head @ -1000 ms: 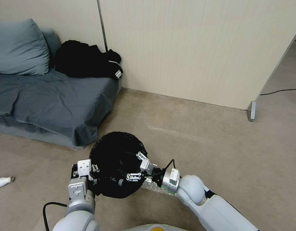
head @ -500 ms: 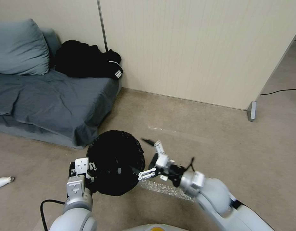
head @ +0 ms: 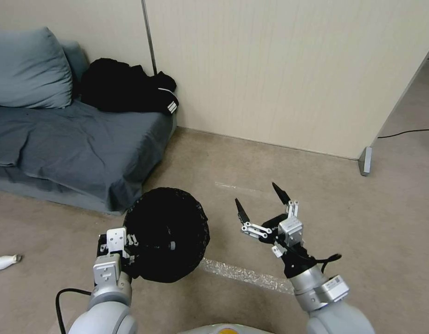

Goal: Pick up the trash bin, then pick up the garbage from the floor and place it into the trash bin.

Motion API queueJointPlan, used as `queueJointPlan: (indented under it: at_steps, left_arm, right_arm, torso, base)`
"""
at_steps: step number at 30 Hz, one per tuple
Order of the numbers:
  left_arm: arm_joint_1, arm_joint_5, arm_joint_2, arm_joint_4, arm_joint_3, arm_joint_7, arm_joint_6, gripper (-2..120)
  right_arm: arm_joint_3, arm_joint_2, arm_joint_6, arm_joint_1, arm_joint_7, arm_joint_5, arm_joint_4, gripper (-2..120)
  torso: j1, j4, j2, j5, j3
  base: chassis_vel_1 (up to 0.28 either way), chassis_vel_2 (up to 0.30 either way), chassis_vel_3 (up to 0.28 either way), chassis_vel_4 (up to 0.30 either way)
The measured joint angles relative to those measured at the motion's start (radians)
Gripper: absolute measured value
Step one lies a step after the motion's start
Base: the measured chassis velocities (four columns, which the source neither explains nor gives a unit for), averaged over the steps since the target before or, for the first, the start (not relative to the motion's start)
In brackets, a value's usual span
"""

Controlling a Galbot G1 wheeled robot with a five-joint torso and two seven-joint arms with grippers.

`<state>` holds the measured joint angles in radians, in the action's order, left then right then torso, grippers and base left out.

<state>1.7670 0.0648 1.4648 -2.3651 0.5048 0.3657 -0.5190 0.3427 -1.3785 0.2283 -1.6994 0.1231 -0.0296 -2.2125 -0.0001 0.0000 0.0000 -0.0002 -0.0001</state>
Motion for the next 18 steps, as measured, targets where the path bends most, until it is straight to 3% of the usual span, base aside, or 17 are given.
queueJointPlan:
  at_steps: [8, 18]
  left_arm:
    - [0.034, -0.001, 0.011, -0.029, 0.006, 0.000, -0.001, 1]
    - [0.047, -0.007, 0.019, -0.037, 0.000, -0.001, 0.002, 1]
  right_arm:
    - [-0.063, -0.070, 0.029, -0.005, -0.062, 0.010, 0.068, 100]
    - [-0.072, -0.077, 0.041, 0.008, -0.071, 0.000, 0.083, 100]
  torso:
    - [0.000, 0.0001, 0.000, 0.0002, 0.000]
    - [0.000, 0.0000, 0.000, 0.0002, 0.000]
  base:
    - [0.051, 0.051, 0.050, 0.043]
    - [0.081, 0.085, 0.089, 0.091]
